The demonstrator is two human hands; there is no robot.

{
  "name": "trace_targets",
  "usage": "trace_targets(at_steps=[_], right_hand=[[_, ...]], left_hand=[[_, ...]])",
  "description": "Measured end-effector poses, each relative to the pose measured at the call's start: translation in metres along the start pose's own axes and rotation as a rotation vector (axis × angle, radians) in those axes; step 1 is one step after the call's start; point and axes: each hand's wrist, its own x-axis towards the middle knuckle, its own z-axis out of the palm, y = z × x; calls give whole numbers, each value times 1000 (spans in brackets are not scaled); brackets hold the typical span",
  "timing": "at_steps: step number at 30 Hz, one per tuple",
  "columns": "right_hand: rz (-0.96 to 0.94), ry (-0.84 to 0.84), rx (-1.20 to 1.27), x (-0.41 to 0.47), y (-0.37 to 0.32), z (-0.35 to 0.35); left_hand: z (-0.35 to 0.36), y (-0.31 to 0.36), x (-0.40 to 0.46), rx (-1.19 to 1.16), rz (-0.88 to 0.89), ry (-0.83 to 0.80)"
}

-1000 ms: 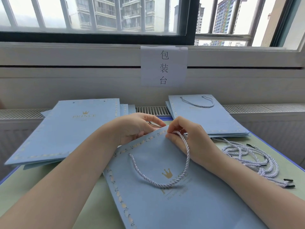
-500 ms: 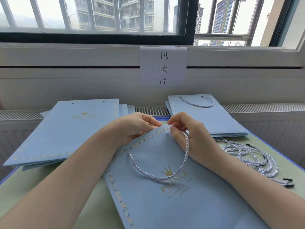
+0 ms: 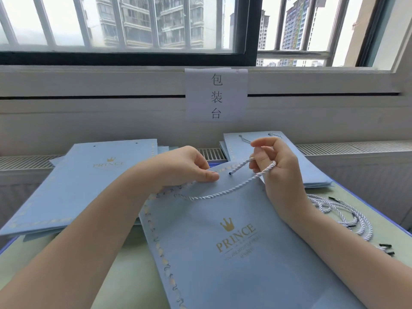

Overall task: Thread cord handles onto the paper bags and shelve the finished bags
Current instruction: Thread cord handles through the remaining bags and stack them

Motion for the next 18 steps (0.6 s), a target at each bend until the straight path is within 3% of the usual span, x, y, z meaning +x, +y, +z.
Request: trace_targets(at_steps=[4,10,15,18], right_hand=[[-22,7,30,9,-9,-12],[-106,-229,-267,8,-9,-17],[129,-208,-433,18,-8,-25],[296,-383,-435,28,-12,-40]], left_hand=[[-8,5,-3,16,62,112],[-25,0,-5,-49,114,481],[-44,-10,-8,-109,122,728],[-45,-11,-9,-49,125,902]])
